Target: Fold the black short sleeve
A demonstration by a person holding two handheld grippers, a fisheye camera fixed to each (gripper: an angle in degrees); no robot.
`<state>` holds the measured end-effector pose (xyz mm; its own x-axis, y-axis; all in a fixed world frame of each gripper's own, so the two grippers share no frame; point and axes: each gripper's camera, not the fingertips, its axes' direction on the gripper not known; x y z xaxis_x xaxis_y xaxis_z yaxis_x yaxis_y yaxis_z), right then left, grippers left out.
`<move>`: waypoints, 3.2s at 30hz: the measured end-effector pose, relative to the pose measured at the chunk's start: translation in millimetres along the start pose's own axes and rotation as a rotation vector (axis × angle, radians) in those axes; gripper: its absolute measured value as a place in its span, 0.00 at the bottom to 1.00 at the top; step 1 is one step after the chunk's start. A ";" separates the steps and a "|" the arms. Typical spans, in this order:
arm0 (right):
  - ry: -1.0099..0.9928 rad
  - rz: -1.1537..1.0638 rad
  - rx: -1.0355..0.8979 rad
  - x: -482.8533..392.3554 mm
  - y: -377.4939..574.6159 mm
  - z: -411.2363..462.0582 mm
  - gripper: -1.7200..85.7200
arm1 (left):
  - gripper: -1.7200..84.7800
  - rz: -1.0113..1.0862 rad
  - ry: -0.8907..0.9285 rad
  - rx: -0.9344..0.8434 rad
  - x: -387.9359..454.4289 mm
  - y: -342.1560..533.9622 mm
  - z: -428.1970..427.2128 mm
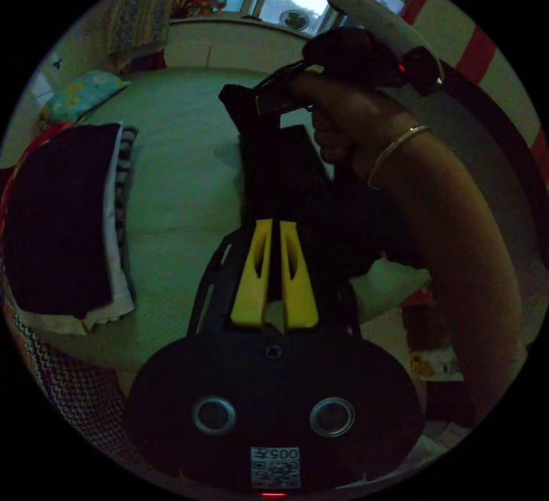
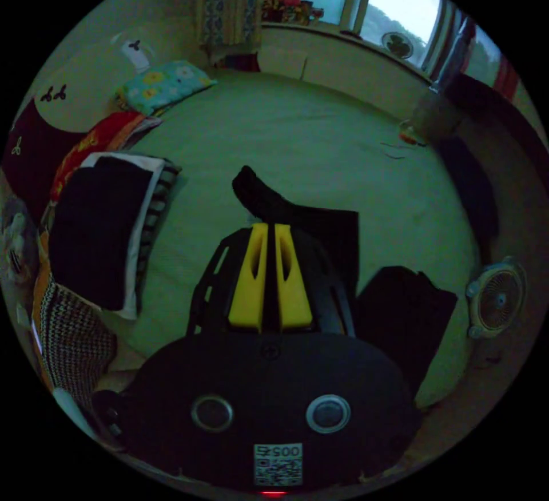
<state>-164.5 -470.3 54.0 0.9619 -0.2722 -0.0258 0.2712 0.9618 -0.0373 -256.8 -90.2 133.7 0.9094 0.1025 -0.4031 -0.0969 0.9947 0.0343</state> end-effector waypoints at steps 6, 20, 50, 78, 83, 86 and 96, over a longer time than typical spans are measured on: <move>0.142 0.115 -0.049 121.3 27.8 -14.0 0.00 | 0.08 0.100 -0.013 0.010 54.8 -17.7 3.6; 0.459 0.382 -0.222 314.9 75.8 8.2 0.01 | 0.10 0.032 -0.091 -0.089 78.5 -61.6 16.0; 0.129 0.208 -0.192 383.9 271.1 -85.2 0.00 | 0.08 0.026 -0.253 -0.241 28.5 -126.0 55.8; 0.080 0.061 -0.096 407.8 304.5 -130.9 0.13 | 0.14 -0.060 -0.484 -0.094 -141.1 -154.5 -32.8; 0.119 0.082 -0.098 432.1 252.9 -96.5 0.16 | 0.17 -0.049 -0.479 -0.136 -168.6 -200.8 17.8; 0.162 0.176 -0.132 460.9 232.4 -69.0 0.16 | 0.17 -0.075 -0.405 -0.167 -186.4 -215.7 47.9; 0.155 0.143 -0.111 491.3 223.1 -40.2 0.01 | 0.07 -0.007 -0.430 -0.138 -213.8 -220.1 82.3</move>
<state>367.2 -390.6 -7.2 0.9711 -0.1430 -0.1910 0.1191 0.9842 -0.1313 -396.6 -330.5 287.6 0.9928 0.1191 0.0150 -0.1170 0.9879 -0.1015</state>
